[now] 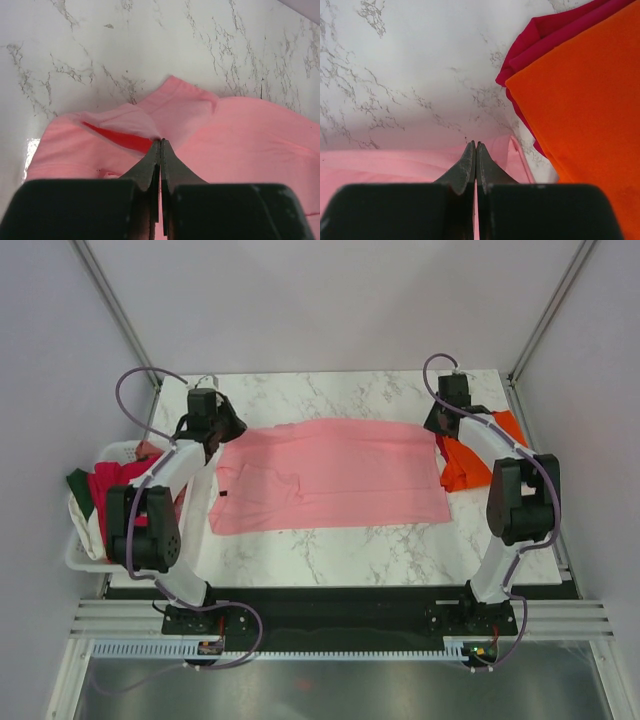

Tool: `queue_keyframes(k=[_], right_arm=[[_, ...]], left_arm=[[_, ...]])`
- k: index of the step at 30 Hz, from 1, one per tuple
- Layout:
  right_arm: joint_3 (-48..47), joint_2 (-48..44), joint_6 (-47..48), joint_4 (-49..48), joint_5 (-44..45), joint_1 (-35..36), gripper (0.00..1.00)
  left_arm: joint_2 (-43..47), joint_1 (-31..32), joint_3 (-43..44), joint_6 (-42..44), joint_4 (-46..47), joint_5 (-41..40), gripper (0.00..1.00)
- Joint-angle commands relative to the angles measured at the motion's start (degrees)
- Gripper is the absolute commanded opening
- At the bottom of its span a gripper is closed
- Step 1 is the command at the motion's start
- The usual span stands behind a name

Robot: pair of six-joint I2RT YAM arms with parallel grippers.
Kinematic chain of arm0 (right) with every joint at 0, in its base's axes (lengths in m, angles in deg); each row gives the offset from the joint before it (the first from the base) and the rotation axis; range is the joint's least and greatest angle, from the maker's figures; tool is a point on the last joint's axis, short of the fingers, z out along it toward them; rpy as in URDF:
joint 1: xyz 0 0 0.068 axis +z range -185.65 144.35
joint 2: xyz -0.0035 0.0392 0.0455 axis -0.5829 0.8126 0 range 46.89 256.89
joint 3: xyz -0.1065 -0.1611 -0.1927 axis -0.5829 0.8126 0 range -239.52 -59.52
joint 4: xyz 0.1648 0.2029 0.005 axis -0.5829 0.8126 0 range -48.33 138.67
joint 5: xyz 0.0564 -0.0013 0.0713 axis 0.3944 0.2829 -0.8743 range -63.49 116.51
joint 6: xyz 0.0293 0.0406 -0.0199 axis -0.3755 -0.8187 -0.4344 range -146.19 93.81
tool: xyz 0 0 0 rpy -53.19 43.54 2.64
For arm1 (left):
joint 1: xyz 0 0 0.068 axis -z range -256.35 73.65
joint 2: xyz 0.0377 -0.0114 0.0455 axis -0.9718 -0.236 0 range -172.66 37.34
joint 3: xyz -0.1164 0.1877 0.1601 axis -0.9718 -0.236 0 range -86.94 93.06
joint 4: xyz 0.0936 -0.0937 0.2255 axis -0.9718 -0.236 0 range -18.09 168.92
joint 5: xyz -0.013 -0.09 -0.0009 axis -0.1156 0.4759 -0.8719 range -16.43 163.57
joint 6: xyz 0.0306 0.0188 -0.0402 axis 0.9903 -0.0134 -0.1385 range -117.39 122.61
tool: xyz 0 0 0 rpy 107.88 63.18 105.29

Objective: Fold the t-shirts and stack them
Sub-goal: Fold the tshirt

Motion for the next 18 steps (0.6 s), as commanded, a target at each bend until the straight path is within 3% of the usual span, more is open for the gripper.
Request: queue_keyframes(k=[1,9,18], right_arm=[[2.6,-5.0,0.2,-0.4,-0.1,-0.6,0.00],[9.0,-10.4,0.5,-0.3,-0.3,-0.9,0.00],[15.5,-14.5,0.3,-1.0,-0.1,-0.9,0.00]], left_arm=[[6.1,0.4,-4.0,1.6,3.7,-4.8,0.02],[15.7,0.5,-13.0,0.6,3.8,-13.4,0.02],[21.8,0.6,-22.8,-1.4,7.0,-15.1,0.02]])
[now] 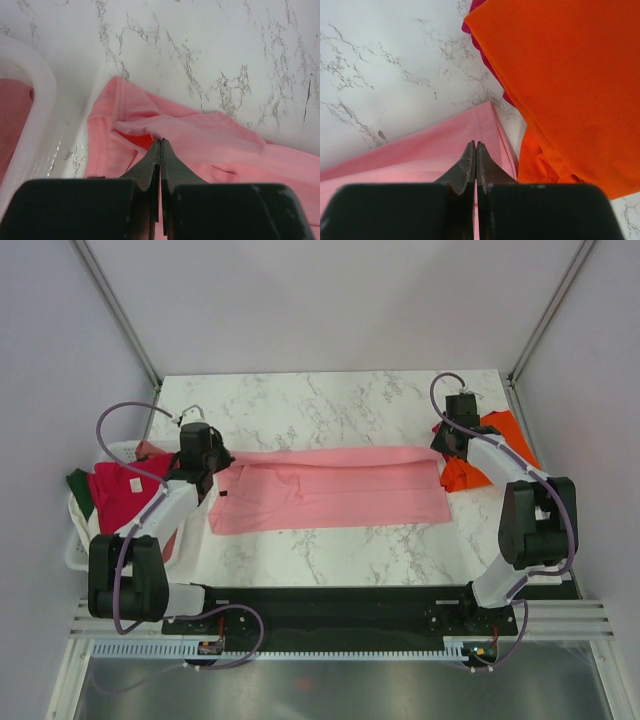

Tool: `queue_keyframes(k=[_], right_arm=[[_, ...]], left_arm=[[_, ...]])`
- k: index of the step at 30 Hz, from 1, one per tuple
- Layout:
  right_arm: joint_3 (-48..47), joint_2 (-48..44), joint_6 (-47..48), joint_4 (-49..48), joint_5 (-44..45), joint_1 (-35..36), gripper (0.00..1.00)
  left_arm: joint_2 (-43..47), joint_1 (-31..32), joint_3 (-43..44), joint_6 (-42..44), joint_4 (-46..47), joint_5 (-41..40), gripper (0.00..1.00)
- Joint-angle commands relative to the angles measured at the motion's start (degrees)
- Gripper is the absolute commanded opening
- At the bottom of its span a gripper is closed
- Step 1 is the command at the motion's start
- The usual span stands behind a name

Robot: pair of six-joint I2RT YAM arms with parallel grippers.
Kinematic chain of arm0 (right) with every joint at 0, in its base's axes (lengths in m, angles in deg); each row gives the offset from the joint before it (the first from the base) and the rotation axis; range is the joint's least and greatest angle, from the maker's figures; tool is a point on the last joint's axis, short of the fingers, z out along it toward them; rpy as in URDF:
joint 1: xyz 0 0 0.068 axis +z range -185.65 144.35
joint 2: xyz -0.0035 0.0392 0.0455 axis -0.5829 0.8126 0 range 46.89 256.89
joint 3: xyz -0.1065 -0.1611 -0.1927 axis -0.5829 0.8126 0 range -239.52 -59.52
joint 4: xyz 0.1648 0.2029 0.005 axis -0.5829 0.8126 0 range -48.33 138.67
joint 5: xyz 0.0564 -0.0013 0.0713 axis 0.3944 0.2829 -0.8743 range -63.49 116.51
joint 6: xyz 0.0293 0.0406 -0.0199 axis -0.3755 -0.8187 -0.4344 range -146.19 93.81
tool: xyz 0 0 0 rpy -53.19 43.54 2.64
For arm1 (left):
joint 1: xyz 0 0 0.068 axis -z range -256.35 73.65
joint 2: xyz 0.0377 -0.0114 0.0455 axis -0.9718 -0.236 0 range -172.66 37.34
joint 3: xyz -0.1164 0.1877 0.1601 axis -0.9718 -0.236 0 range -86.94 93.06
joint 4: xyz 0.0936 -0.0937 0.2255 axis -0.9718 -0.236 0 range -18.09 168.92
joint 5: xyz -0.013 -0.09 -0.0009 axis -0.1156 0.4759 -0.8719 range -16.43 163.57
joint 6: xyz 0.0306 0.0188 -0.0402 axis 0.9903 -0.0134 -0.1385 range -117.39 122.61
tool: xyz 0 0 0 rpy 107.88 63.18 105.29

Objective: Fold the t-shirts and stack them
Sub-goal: Fold the tshirt

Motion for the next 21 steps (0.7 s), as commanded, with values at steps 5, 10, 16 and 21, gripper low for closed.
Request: queue_keyframes(k=[5,10,16,21], right_arm=[[5.8,-4.6,-0.4,-2.3,0.2,-0.1,0.00],[7.8,-5.2,-1.2,-3.1,1.1,-0.2,0.00],[12.5,-7.6,-4.2,-5.7,3.6,-0.1,0.09],[21.0,-14.9,-6.1,-12.9,4.8,-0.2,0.41]], left_arm=[[6.0,0.0,-7.4,-1.6,4.9,-2.6,0.02],[7.7,0.0,-10.6,-1.7,4.8,-1.8,0.02],[9.0,0.0,-15.3,-4.4,4.9,-0.4,0.02],[12.6,0.0,-20.4,-6.7,5.0,-1.1,0.28]])
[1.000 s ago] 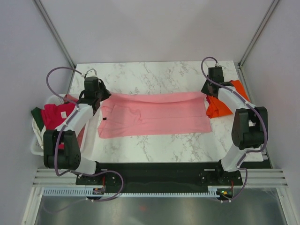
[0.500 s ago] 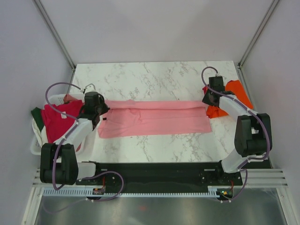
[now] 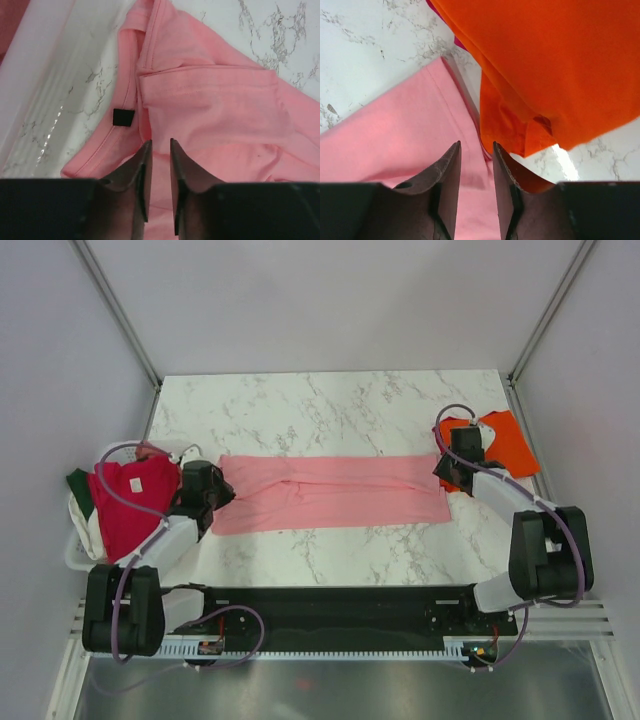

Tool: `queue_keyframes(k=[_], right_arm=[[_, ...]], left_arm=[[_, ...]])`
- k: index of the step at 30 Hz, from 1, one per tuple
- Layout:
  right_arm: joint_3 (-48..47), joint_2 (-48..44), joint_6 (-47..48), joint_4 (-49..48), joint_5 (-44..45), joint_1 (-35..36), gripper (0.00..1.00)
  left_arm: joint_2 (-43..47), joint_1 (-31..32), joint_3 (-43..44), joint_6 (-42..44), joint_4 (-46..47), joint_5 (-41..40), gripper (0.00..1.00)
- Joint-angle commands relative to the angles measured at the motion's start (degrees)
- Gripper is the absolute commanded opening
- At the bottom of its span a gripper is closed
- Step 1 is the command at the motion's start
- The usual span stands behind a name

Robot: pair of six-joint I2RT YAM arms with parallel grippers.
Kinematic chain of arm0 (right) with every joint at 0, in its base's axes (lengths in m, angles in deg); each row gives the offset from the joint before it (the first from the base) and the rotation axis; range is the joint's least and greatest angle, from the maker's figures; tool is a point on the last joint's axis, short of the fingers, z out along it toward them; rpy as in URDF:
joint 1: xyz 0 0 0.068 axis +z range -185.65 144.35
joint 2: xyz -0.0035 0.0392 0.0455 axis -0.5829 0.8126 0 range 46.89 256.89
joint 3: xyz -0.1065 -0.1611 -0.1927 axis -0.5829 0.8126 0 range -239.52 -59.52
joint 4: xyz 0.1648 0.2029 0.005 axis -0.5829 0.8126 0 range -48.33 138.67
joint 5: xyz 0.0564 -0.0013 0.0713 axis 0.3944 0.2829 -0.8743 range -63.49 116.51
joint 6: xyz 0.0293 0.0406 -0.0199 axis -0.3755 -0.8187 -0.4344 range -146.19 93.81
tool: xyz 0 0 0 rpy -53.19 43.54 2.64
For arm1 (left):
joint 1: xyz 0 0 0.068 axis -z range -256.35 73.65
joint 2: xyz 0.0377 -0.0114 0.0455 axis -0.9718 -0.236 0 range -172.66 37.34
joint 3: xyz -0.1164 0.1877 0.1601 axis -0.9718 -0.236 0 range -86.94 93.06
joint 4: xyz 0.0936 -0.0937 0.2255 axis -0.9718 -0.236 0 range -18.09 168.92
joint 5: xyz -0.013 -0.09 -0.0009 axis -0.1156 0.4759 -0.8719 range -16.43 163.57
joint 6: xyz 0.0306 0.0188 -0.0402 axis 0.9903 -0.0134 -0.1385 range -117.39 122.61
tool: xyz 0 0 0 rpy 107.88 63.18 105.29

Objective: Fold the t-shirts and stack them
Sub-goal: Fold the tshirt

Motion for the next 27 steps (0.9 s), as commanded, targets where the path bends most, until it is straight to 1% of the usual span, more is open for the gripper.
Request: queue_keyframes(k=[1,3,5,8,10,11,12,14,15,16,17,18,19,21,22,23,24,26,27], right_arm=[[4.4,-8.5,-1.7,-7.8,2.0,-0.1,0.48],[6.1,-10.4,-1.3,-9.7,1.5,0.1,0.53],[5.5,-11.7,-0.6,-9.8,0.2,0.3,0.55],[3.0,-11.0,0.9,-10.0,-5.2,2.0,0.54],[0.4,-8.6,1.1,-10.6,-10.6,5.3,0.53],[-0.7,-7.5,1.1,-11.1,-12.9,6.7,0.52],[-1.7,-4.8,0.5,-11.8,-17.8,9.5,0.52],[-4.8,-1.8,-0.6,-15.4,-23.3,12.0,0.52],[-6.0,-0.1,-1.3,-16.7,-26.3,14.4,0.51],[-9.0,3.5,-2.3,-17.9,-29.6,15.5,0.50],[-11.0,5.3,-2.4,-18.0,-30.6,16.8,0.50],[-12.9,8.9,-2.2,-17.7,-31.4,19.1,0.50],[-16.6,10.7,-2.1,-17.7,-32.1,20.3,0.50],[-20.4,14.6,-2.7,-17.7,-35.4,22.7,0.50],[-24.1,18.7,-3.3,-18.2,-37.2,23.3,0.51],[-25.9,20.9,-4.9,-18.7,-40.1,23.7,0.51],[-27.6,25.0,-6.2,-19.5,-41.7,24.4,0.51],[-33.1,29.1,-7.7,-20.9,-44.2,25.0,0.50],[-35.3,33.0,-8.5,-20.3,-45.9,25.6,0.50]], left_arm=[[5.8,0.0,-3.0,-3.7,2.5,-0.6,0.31],[8.7,0.0,-4.3,-3.9,2.5,-1.0,0.50],[12.7,0.0,-4.4,-4.3,1.4,-1.5,0.63],[14.9,0.0,-1.4,-4.8,-1.3,-1.3,0.67],[13.7,0.0,0.8,-5.5,-4.3,-0.6,0.67],[11.6,-0.1,3.0,-5.9,-4.7,0.6,0.68],[9.7,-0.1,4.3,-6.7,-5.2,1.4,0.69],[6.5,-0.2,7.9,-7.0,-6.0,3.7,0.70],[2.5,-0.3,9.0,-7.0,-6.0,4.1,0.70],[0.7,-0.4,10.2,-6.7,-6.0,4.8,0.70],[-3.7,-0.9,13.2,-6.4,-6.7,6.6,0.70],[-5.7,-1.1,14.8,-5.7,-6.9,8.0,0.70],[-7.8,-1.1,16.3,-5.3,-7.2,8.8,0.70],[-13.0,-1.1,20.2,-3.9,-7.4,10.3,0.68],[-14.6,-1.1,21.2,-3.5,-7.5,10.7,0.68],[-15.9,-1.1,23.1,-3.1,-7.8,11.0,0.67],[-18.4,-1.1,23.9,-2.8,-8.8,11.1,0.67],[-19.9,-1.1,24.8,-2.8,-9.3,11.4,0.66],[-20.5,-1.2,24.7,-3.1,-9.3,11.3,0.66]])
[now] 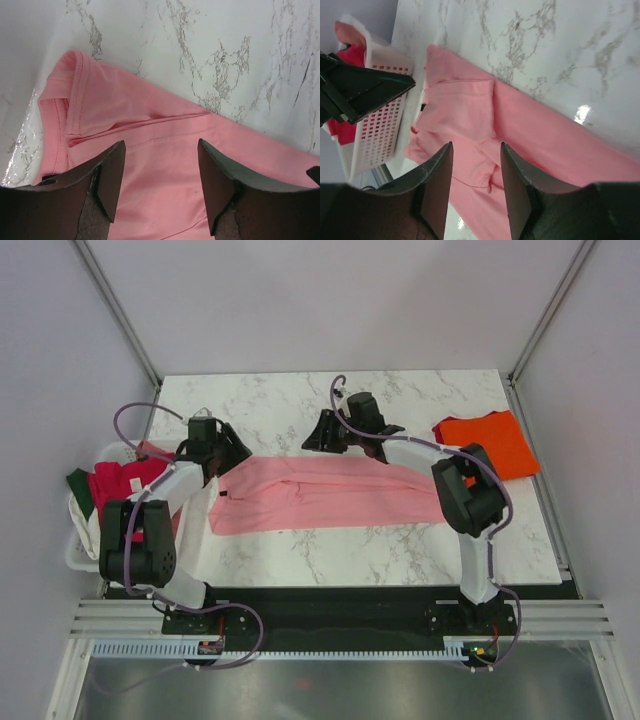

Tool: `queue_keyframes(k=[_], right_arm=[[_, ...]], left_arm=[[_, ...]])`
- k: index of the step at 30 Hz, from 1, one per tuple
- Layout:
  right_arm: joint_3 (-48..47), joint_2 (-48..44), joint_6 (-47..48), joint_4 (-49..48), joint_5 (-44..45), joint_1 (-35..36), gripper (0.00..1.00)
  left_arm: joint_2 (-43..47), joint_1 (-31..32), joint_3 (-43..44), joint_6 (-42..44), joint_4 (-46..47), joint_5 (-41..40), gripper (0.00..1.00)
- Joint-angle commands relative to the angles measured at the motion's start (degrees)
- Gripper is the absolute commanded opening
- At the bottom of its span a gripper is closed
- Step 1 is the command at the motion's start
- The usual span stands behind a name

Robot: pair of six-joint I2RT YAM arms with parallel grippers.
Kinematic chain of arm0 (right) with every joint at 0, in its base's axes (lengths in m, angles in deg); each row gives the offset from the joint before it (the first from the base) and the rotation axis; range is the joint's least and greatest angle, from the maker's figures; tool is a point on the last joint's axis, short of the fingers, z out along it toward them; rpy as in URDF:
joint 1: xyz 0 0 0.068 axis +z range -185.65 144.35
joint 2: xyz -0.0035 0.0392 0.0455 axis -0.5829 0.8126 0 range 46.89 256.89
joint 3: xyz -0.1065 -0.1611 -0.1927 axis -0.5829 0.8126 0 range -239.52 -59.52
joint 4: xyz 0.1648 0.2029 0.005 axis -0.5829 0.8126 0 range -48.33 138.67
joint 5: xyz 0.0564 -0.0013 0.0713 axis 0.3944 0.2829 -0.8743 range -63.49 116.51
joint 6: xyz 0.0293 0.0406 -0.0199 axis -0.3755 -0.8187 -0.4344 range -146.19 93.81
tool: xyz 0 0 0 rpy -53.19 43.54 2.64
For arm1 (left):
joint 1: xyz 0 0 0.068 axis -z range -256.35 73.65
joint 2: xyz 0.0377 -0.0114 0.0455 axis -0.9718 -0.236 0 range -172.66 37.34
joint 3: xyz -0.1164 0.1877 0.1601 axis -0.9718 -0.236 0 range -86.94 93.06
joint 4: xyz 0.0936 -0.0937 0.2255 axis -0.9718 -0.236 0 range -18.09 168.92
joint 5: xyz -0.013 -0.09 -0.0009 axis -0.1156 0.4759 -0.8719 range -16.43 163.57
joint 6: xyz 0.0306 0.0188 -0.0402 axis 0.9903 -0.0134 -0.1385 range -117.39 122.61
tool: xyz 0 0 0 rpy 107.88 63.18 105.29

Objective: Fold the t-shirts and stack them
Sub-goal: Fold the tshirt

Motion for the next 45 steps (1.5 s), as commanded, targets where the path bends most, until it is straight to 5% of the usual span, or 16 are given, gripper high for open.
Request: queue_keyframes(k=[1,7,20,30,33,45], right_arm=[[-10.1,7.8,-3.5,-1.0,-8.3,0.7,0.50],[-21.9,18.3,-3.3,7.7,-5.9,3.6,0.47],[-24.1,24.6,-6.9,6.2,-13.0,4.8,0.40],[-22.2,22.2,-5.2,3.3,-17.5,5.0,0.04],[-17.7,18.3,-3.6,3.0,-18.3,5.0,0.01],[4.5,5.2,-0.2,-0.5,-23.0,5.2,0.40]], left_arm=[[-2.2,-0.3,2.2,1.4,-1.4,1.9,0.67],[-8.1,-1.2,4.6,3.7,-2.2,3.0,0.66],[-15.7,-2.9,12.0,2.6,-11.9,-1.1,0.64],[-16.3,-2.9,13.1,4.1,-13.2,-2.0,0.64],[-16.5,-2.9,13.1,3.9,-13.3,-1.7,0.64],[-16.9,-2.8,13.1,3.4,-13.6,-2.3,0.64]])
